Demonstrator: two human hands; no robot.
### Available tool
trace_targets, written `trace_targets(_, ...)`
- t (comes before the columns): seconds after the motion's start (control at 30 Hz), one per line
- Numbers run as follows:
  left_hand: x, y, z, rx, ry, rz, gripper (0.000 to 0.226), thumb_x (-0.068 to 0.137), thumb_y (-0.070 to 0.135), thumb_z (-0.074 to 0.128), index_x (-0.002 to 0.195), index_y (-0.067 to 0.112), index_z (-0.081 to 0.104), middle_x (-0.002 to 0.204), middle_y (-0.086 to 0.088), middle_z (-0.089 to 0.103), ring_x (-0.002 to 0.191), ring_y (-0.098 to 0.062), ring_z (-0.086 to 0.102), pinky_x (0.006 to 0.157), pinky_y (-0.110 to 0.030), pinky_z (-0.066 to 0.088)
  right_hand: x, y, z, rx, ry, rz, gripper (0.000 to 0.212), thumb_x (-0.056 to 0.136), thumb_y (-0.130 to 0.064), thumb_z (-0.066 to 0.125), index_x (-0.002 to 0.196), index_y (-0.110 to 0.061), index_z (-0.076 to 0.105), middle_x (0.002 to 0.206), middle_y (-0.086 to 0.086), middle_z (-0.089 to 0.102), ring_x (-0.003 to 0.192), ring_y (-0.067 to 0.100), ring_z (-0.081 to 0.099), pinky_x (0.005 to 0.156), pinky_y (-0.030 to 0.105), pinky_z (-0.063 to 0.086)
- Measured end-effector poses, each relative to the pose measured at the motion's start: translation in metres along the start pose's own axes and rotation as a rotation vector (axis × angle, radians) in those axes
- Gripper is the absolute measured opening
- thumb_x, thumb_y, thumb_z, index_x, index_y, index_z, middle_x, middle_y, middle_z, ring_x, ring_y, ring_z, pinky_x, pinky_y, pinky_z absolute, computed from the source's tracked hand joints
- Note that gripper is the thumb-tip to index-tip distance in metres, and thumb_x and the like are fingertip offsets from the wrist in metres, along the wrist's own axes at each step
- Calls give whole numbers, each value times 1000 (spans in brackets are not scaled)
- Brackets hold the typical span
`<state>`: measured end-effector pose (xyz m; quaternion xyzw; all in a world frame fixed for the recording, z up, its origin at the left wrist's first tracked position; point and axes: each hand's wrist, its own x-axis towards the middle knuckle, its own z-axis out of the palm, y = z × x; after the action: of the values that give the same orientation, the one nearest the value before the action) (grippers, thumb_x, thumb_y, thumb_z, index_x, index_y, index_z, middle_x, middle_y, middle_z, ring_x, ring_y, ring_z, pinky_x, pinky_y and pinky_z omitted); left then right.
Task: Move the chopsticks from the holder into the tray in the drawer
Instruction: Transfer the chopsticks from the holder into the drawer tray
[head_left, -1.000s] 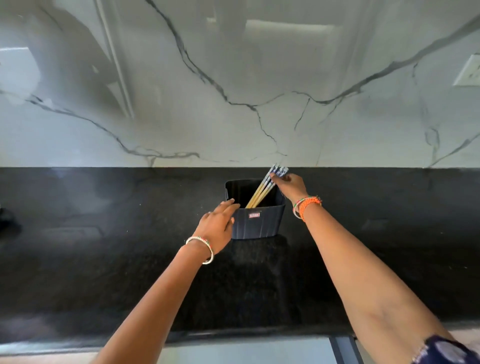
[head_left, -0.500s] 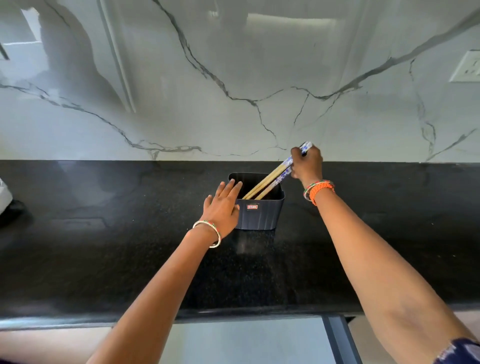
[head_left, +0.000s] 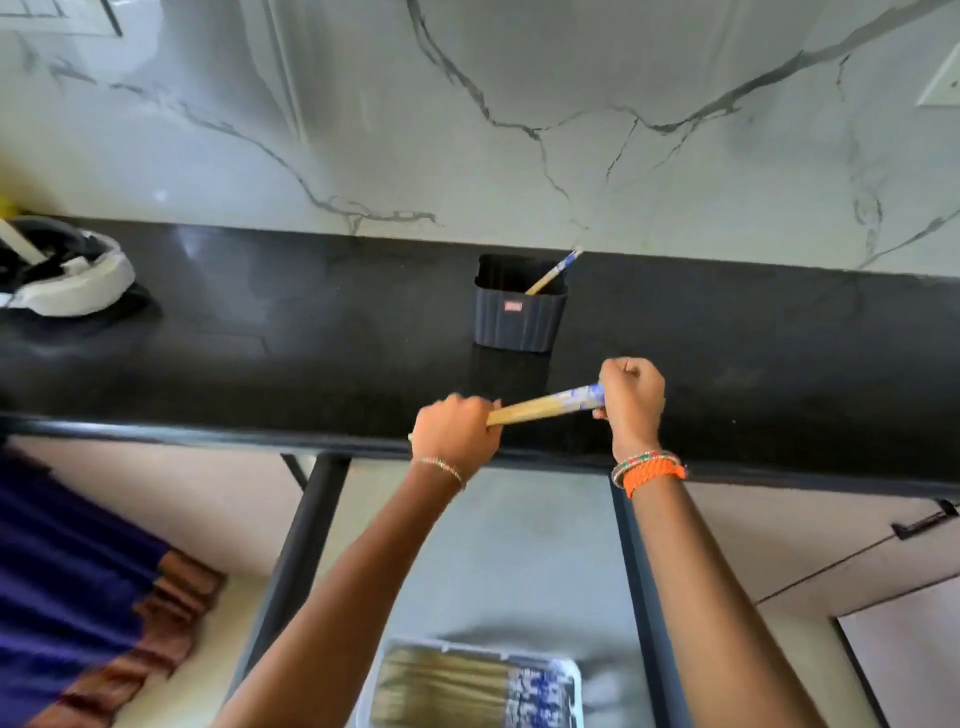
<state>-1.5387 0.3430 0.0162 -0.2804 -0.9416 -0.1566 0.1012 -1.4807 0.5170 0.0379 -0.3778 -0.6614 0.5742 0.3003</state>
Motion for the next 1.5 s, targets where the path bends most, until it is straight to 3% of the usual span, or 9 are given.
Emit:
trace_targets(0.23,-124,-33,46,65,-295,-116,35,87,33,44,77,12,69,81,-15,72,75,-38,68,64,-32,49,-107,96,-14,-505,-398,44,39,80,-30,42,74,-5,72,73,19,70,66,36,61,64,42,51)
trace_targets(0.33,-166,-49,61,95,-415,-90,27,83,28,47,77,13,69,83,-16,71,77,-38,67,62,-32,47,-149,131,-23,-943,-519,-313,45,94,-32,37,75,-6,68,85,21,72,82,40,64,69,38,43)
trace_targets(0.53,-202,-44,80,77,-684,57,17,76,18,54,85,15,67,92,-14,71,92,-34,64,69,-32,45,-210,186,-18,-1009,-1103,-524,19,98,-21,39,110,-11,49,96,20,69,83,40,65,63,35,36)
trace_targets(0.73,-228,-96,96,-37,-678,-235,69,76,14,64,138,14,34,146,-17,33,134,-34,32,111,-46,28,-201,213,-25,-1221,-1157,-507,42,81,6,41,121,-6,48,115,20,63,99,38,63,71,38,46)
trace_targets(0.9,-239,-123,106,-523,-729,-777,17,90,0,46,94,-5,61,93,-28,64,85,-40,60,91,-45,47,-216,223,-12,-1295,-1186,-506,45,85,4,41,129,-5,44,128,20,49,118,39,50,98,47,44)
trace_targets(1.0,-242,-126,113,-606,-677,-848,37,93,4,47,57,2,53,53,-5,47,49,-18,43,60,-31,44,-221,228,-11,-1283,-1126,-544,42,84,6,43,124,-4,44,125,19,48,117,37,48,95,47,41)
trace_targets(1.17,-242,-126,121,-565,-677,-864,30,92,6,49,68,-6,62,51,-1,47,47,-13,43,47,-17,43,-219,236,-22,-1194,-1025,-605,30,83,7,46,109,-6,53,109,19,56,100,38,55,70,43,46)
trace_targets(1.3,-243,-131,127,-669,-672,-918,25,91,6,51,96,-14,64,73,-15,59,75,-25,57,79,-38,53,-214,238,-26,-1151,-1041,-572,20,85,1,48,99,-11,57,94,16,61,83,36,63,56,33,37)
trace_targets(1.5,-240,-129,124,-719,-664,-956,24,92,4,50,76,-6,64,67,-11,53,72,-25,54,74,-39,50,-217,235,-19,-1197,-1084,-552,20,81,11,50,87,-5,60,96,17,61,85,36,63,60,34,44)
